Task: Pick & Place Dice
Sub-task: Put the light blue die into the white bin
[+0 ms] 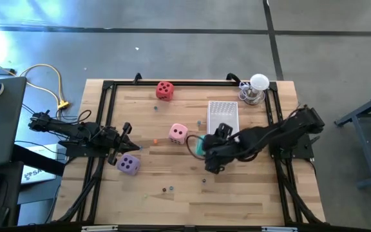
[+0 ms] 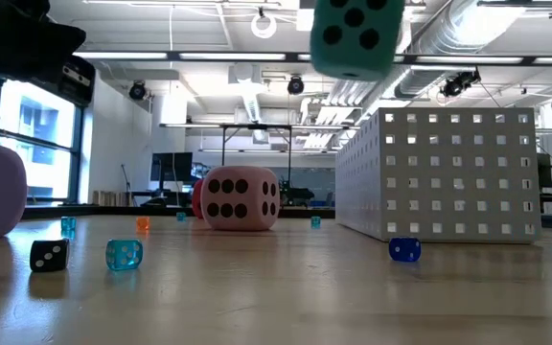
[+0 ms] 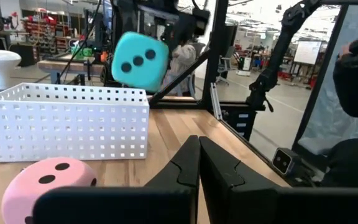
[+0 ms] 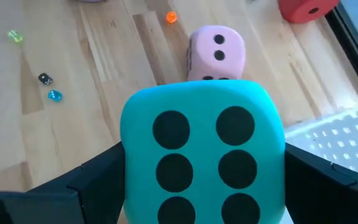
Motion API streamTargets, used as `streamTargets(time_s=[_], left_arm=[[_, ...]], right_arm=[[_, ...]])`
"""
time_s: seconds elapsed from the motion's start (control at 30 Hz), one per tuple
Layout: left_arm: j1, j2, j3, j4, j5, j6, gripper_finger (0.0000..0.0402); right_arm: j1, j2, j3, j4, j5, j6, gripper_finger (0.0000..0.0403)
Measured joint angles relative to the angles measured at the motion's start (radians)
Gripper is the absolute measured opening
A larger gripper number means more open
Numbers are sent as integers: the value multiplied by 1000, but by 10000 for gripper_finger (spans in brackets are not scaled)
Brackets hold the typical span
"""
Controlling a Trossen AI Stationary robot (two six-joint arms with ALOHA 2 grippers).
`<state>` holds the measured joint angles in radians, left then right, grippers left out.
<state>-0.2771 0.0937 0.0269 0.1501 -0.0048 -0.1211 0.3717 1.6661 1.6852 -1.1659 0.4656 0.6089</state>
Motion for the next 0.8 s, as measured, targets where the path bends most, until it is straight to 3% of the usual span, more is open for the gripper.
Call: streamTargets(time_s=[0.3, 0.57, 0.8], left_arm=[[0, 0, 0, -7, 0, -8, 0], [-1, 0, 0, -23, 4, -11, 0], [-1, 1, 0, -23, 10, 4, 0]], right_arm=[[-123, -108, 0, -190, 14, 99, 331], [-372, -90, 0, -219, 23, 259, 336], [-442, -85, -177, -189, -9, 307, 335]])
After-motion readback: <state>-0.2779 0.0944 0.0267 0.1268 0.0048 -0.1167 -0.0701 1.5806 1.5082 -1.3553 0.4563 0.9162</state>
